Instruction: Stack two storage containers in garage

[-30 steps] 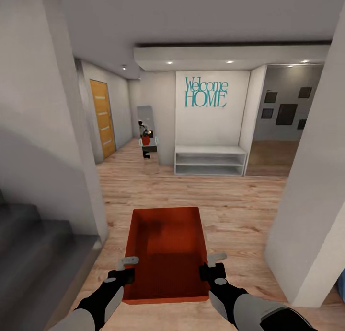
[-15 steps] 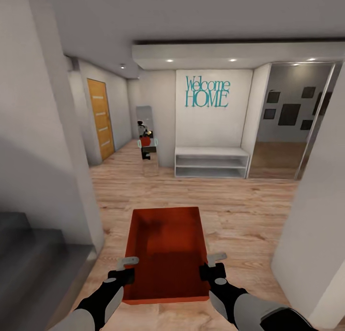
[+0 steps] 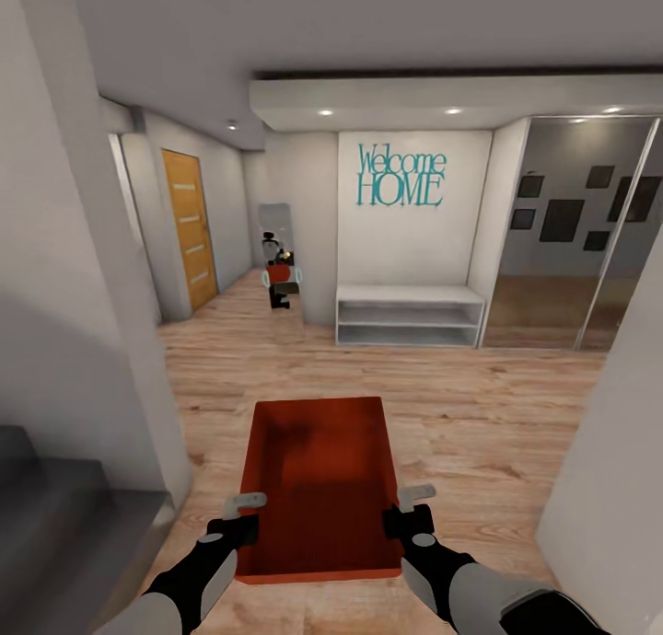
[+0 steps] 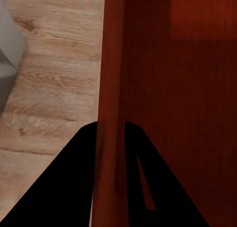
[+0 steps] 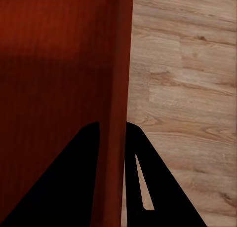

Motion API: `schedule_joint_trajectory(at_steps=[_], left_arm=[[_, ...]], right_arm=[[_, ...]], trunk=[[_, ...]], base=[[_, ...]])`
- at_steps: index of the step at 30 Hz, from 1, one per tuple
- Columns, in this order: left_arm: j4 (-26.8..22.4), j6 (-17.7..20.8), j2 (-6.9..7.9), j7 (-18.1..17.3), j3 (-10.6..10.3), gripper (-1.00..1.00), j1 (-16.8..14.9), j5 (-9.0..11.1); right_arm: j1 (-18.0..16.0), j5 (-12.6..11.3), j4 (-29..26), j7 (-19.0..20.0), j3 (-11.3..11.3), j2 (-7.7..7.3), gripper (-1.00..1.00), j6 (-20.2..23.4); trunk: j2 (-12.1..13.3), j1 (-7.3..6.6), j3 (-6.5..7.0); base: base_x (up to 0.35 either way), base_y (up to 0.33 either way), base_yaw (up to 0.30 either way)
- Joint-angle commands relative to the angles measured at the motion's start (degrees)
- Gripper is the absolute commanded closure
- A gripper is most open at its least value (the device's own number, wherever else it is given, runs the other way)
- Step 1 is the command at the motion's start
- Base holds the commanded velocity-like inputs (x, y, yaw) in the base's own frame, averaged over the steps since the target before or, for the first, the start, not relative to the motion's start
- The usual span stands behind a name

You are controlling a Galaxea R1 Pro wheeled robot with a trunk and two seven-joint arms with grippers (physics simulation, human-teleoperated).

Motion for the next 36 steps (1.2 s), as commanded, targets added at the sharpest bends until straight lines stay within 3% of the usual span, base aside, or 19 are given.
schedule_joint_trajectory(at_steps=[1, 27, 36], left_arm=[[-0.3, -1.3, 0.03, 0.8, 0.2, 1.0, 0.0, -0.3], [-0.3, -1.0, 0.37, 0.8, 0.3, 1.0, 0.0, -0.2], [-0.3, -1.0, 0.31, 0.8, 0.3, 1.0, 0.0, -0.2]], right_arm=[[0.0, -0.1, 0.1, 0.6, -2.3, 0.04, 1.0, 0.0], [0.0, -0.1, 0.2, 0.6, -2.3, 0.13, 1.0, 0.0], [0.0, -0.1, 0.1, 0.6, -2.3, 0.12, 1.0, 0.1]], trunk=[[-0.1, 0.05, -0.1], [-0.1, 0.05, -0.1], [-0.1, 0.05, -0.1]], base=[[0.322, 0.0, 0.0], [0.322, 0.0, 0.002], [0.323, 0.0, 0.196]])
